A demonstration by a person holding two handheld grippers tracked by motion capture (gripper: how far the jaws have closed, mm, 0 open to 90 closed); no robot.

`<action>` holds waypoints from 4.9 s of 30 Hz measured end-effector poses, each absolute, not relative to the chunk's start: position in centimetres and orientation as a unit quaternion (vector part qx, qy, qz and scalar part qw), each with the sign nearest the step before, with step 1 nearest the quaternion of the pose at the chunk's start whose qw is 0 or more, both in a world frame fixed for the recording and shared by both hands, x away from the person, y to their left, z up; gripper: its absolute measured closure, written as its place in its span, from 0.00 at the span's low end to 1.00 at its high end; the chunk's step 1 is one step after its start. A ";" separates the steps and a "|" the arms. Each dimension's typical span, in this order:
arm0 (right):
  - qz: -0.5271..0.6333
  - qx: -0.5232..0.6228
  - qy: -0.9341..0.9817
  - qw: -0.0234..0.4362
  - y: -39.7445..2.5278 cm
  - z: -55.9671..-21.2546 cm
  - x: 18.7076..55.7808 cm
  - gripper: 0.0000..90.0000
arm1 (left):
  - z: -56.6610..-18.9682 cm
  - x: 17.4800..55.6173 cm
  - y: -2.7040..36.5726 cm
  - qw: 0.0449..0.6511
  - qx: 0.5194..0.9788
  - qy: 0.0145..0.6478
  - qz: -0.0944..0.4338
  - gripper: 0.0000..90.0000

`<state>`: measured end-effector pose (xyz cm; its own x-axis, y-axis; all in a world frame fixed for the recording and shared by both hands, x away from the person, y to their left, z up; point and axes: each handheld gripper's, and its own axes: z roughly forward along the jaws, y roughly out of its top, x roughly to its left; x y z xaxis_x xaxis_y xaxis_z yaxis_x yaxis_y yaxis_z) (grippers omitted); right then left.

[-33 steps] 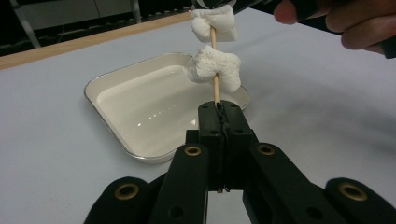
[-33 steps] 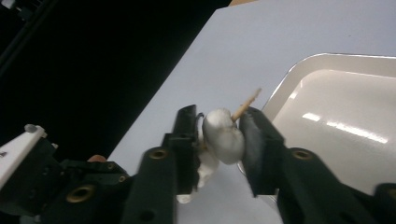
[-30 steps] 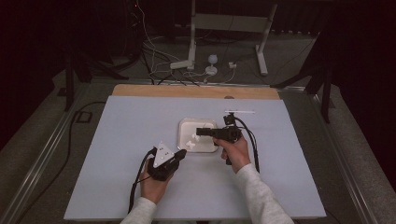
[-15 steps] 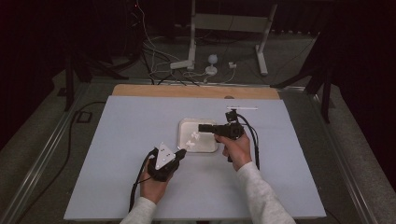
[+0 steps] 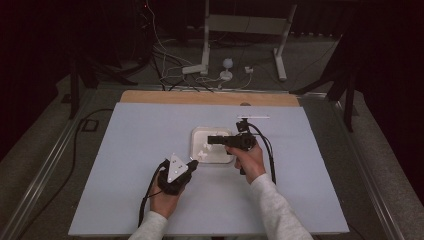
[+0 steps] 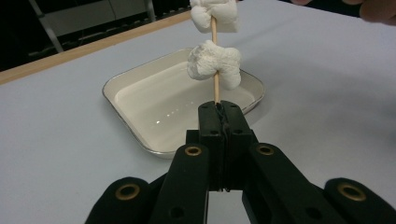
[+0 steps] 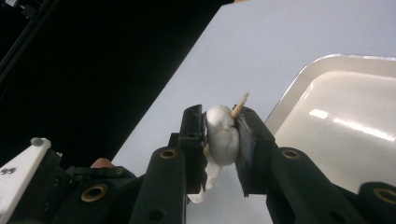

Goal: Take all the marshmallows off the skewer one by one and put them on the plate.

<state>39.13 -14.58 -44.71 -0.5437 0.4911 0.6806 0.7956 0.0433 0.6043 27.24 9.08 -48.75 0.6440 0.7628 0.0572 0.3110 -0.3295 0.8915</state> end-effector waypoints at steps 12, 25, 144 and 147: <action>-0.535 -0.474 -0.689 0.120 -15.4 -43.3 39.3 0.92 | -48.7 27.1 9.0 0.466 0.775 0.341 0.256 1.00; -0.515 -0.476 -0.712 0.037 -17.9 -42.9 40.1 0.91 | -49.3 27.8 9.3 0.462 0.772 0.371 0.230 1.00; -0.571 -0.460 -0.673 0.093 -17.9 -41.4 40.6 0.90 | -49.4 27.6 10.1 0.456 0.773 0.367 0.245 1.00; -0.545 -0.446 -0.708 0.058 -18.6 -40.7 40.5 0.89 | -49.2 27.9 10.4 0.465 0.764 0.379 0.237 1.00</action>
<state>40.47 -18.57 -40.66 -0.5955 0.5678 0.5684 0.6943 0.0079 0.7196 27.88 10.36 -49.23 0.5999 0.8000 0.0103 0.3584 -0.2803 0.8905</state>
